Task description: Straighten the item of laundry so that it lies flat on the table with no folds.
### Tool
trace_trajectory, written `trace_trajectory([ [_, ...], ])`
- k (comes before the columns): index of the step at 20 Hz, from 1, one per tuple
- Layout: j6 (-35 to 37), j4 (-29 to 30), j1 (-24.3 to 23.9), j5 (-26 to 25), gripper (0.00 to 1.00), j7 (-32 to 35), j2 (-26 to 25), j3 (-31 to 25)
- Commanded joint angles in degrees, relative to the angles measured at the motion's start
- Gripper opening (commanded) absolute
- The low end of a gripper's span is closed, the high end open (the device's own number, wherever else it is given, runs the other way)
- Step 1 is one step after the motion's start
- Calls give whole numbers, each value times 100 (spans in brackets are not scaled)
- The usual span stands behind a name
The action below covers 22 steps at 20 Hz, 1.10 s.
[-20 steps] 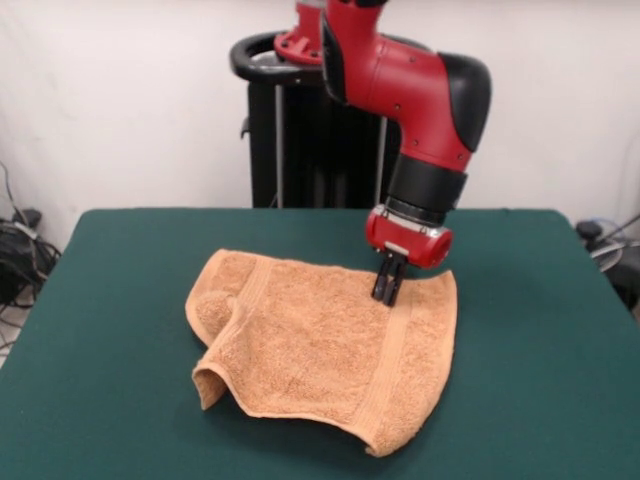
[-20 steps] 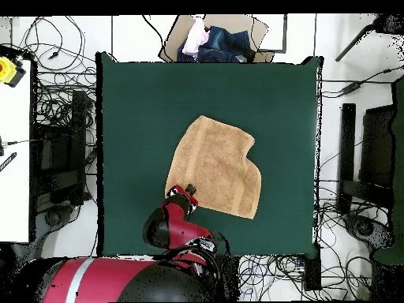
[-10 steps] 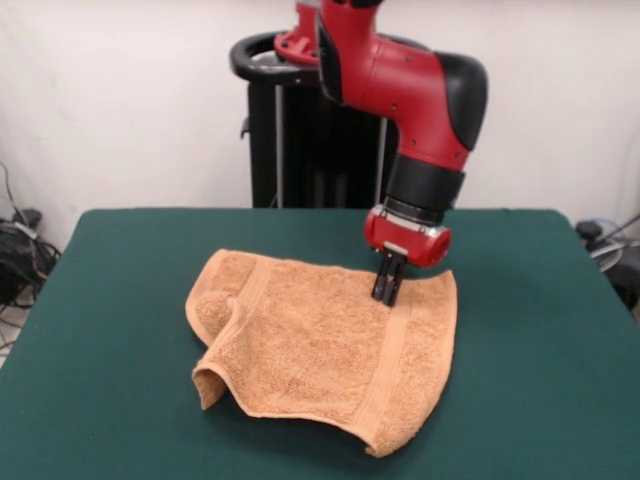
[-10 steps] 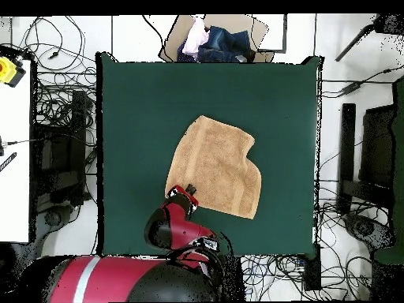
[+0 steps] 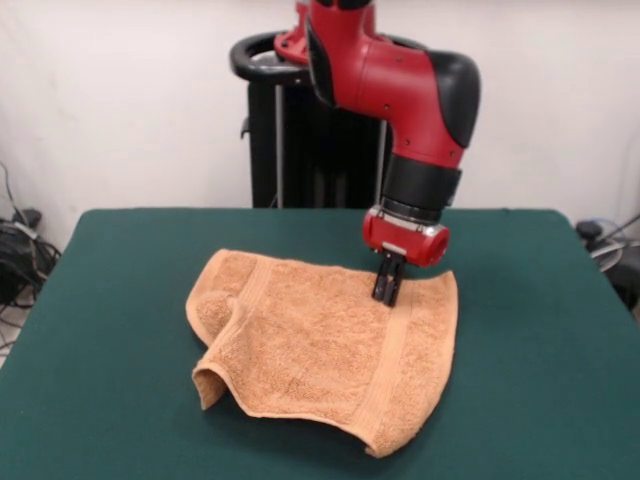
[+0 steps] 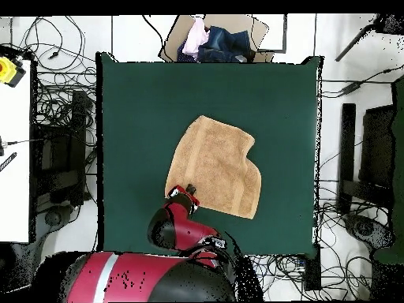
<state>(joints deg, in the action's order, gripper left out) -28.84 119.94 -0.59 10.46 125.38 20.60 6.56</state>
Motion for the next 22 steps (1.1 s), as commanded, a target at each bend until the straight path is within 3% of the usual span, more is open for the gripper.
trace_trajectory([
  [1,251,-540,0,-261,0,1317,-516,-1609],
  [22,315,-285,153,-148,0,1517,-401,-2046],
])
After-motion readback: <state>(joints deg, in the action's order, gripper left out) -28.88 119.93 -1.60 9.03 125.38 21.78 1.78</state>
